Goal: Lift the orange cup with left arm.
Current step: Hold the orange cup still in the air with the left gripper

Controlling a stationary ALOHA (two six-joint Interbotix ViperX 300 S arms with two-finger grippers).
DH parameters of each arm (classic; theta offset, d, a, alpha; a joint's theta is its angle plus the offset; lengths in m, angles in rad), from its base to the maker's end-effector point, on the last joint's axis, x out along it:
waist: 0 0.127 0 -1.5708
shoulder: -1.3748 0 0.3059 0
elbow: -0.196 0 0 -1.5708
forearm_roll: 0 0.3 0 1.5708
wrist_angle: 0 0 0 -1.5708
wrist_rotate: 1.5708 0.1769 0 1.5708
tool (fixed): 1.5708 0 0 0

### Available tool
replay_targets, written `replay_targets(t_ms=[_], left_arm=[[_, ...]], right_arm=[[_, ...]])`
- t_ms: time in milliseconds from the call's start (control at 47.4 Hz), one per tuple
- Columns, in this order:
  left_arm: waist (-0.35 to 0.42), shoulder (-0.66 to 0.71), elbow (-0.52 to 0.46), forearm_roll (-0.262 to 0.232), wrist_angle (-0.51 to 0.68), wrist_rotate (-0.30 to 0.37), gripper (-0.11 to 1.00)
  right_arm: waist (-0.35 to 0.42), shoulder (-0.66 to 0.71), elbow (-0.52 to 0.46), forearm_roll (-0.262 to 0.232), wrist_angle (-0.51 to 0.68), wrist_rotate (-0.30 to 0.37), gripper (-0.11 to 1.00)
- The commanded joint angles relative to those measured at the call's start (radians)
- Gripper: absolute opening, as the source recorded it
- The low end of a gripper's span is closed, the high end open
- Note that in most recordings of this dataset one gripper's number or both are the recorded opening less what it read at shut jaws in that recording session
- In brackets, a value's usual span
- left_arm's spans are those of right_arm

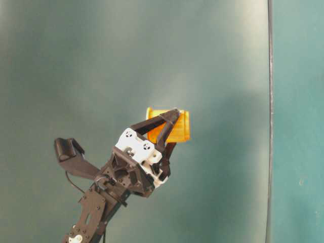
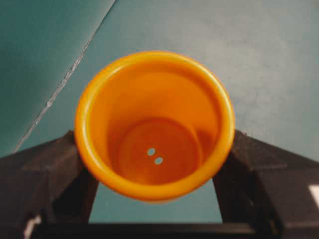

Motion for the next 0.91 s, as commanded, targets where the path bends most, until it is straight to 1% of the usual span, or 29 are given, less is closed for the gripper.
replay_targets(t_ms=[0,886], left_arm=[[-0.003,-0.032,-0.028,0.003,-0.003,0.002,0.63],[-0.002,-0.032,-0.026,0.003,-0.003,0.002,0.63]], right_arm=[[0.002,0.000,-0.032,0.000,-0.005,-0.003,0.00],[0.002,-0.003,-0.034,-0.002,0.008,-0.008,0.00]])
